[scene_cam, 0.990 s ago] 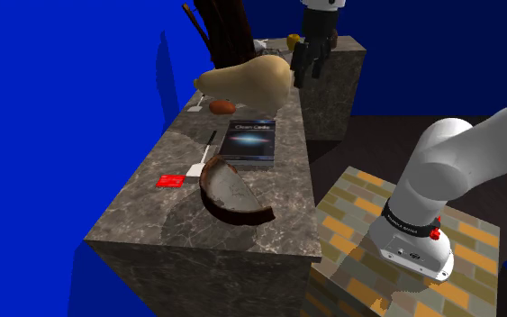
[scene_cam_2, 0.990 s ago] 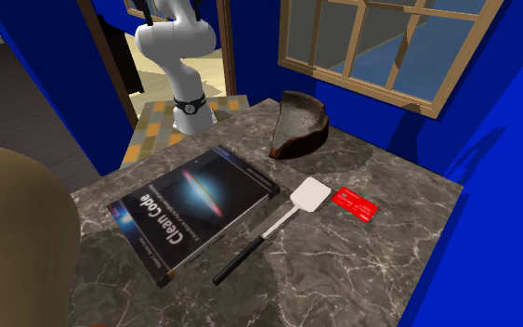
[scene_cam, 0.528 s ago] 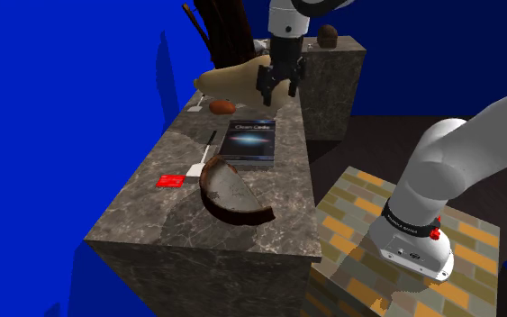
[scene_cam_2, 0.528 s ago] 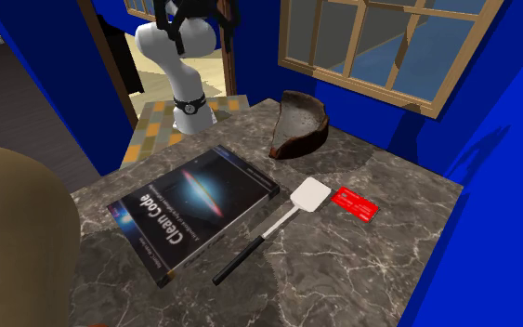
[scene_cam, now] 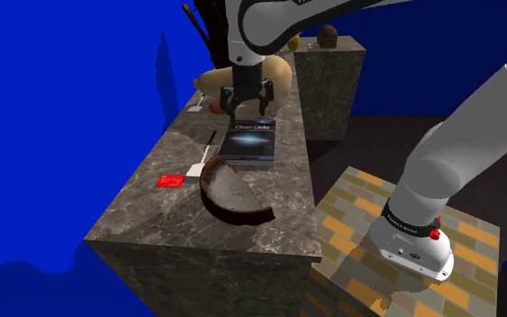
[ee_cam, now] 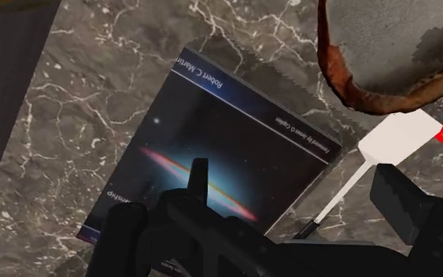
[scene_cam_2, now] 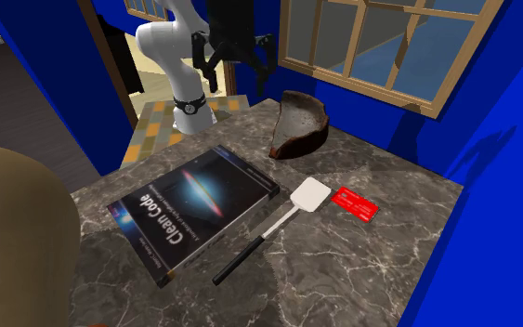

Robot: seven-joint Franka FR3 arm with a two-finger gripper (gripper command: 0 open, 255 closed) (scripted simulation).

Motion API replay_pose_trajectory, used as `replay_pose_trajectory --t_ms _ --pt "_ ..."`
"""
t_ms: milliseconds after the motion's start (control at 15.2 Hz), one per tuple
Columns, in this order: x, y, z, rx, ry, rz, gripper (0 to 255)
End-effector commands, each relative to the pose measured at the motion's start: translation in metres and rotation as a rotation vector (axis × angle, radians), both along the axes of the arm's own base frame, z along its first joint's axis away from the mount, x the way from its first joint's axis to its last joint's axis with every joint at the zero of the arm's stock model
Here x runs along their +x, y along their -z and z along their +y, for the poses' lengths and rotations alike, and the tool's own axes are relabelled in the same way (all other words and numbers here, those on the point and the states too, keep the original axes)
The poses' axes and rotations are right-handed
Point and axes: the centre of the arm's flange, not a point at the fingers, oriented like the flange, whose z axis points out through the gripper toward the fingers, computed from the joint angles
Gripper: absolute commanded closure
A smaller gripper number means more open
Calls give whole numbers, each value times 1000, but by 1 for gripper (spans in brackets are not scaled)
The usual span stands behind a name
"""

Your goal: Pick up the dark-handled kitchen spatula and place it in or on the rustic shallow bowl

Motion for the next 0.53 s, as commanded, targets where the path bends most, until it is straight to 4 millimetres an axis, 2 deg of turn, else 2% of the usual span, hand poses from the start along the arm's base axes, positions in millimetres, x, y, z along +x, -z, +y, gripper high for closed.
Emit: replay_pose_trajectory --t_ms 0,462 --pt "17 16 12 -1 65 2 0" --pt "93 66 41 -8 276 10 0"
